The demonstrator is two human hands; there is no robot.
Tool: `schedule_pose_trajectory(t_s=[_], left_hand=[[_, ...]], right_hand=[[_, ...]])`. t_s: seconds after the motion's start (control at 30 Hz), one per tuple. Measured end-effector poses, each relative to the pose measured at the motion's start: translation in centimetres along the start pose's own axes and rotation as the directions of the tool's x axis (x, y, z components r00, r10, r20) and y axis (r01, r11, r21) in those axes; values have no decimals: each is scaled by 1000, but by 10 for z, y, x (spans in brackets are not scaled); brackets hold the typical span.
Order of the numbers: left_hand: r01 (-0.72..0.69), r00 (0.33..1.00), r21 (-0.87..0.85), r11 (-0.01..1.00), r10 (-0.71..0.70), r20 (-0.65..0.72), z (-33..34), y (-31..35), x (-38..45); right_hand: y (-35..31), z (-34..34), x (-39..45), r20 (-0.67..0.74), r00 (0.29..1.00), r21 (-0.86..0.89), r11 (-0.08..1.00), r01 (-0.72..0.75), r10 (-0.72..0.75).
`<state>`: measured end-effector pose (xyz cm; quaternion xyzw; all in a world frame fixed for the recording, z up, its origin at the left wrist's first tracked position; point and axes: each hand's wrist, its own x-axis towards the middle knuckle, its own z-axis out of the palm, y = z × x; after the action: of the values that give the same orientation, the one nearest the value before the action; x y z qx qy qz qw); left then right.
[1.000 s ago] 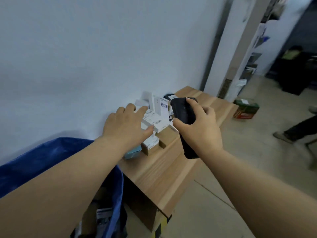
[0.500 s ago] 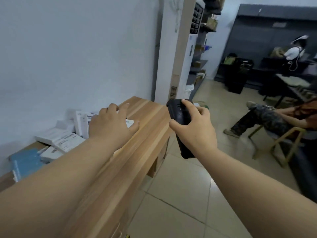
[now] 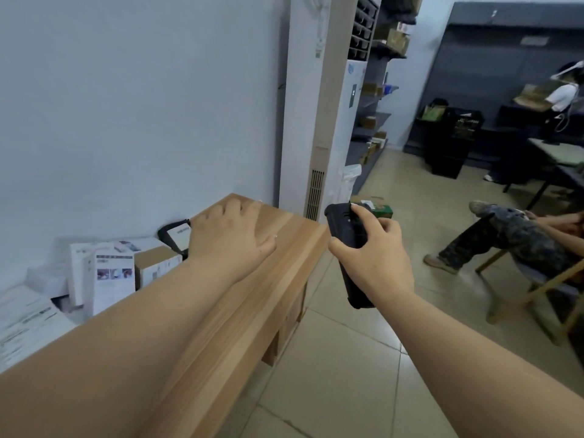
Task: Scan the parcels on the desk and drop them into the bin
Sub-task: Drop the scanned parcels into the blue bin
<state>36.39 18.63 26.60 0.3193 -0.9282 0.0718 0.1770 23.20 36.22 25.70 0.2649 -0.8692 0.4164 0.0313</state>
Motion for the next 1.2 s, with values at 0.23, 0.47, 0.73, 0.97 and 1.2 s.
schedule_pose_trajectory(t_s=[0.23,0.47,0.73,0.97,1.2], left_hand=[[27,999,27,999,-28,31,55,3,129],[135,983,90,987,-145,117,114,3,206],[401,887,225,888,-438,147,178,0,273],[627,707,288,724,-684,180,207,-14,279],[718,534,403,568,-820,204,229,-63,263]], right_hand=[[6,39,139,20,1000,3,1000,7,-7],[35,89,245,139,990,-23,1000,20,-17],[48,167,370,390,907,-10,984,176,-158],[50,236,451,569,791,45,969,245,-226],[28,322,453,717,627,107,937,333,-304]])
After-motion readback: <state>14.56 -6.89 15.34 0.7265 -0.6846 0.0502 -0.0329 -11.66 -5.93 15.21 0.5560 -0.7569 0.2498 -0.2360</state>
